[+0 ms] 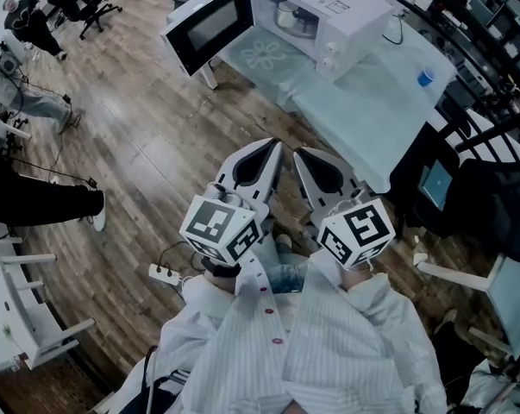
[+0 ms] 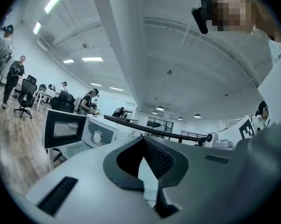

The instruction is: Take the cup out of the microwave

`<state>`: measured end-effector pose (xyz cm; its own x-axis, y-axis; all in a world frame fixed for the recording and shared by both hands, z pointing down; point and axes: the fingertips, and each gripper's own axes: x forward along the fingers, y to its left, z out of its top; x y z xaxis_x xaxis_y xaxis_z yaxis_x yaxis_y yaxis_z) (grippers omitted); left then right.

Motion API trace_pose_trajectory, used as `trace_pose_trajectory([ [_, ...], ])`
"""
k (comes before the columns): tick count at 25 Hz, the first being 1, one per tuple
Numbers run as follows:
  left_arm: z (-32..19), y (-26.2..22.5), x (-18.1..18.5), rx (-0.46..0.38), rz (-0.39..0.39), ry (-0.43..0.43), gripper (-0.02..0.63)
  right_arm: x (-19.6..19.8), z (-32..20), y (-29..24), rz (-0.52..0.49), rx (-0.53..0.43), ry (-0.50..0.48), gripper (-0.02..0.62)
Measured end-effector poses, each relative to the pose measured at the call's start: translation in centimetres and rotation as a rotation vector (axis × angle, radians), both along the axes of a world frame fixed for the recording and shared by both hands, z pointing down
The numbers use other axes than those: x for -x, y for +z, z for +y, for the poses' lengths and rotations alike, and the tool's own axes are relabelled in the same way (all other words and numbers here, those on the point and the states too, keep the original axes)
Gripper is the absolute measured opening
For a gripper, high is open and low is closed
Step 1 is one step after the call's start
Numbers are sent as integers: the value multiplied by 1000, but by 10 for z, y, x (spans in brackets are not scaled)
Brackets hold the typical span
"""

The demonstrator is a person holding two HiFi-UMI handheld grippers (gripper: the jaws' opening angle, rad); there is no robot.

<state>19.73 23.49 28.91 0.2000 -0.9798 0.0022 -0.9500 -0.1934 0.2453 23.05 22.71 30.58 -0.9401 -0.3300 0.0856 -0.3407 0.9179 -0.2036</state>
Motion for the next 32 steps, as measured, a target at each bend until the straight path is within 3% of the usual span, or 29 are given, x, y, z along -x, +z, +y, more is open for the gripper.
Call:
trace_pose_trajectory([
  [13, -28, 6, 36, 2, 4, -3, 9, 38, -29, 7, 3, 14, -7, 34],
  [24, -77, 1, 123, 2, 3, 3, 9, 126, -76, 5, 5, 21, -12, 34],
  [32, -120, -4, 199, 5, 0, 38, 9, 198, -120, 4, 9, 40, 42, 35],
])
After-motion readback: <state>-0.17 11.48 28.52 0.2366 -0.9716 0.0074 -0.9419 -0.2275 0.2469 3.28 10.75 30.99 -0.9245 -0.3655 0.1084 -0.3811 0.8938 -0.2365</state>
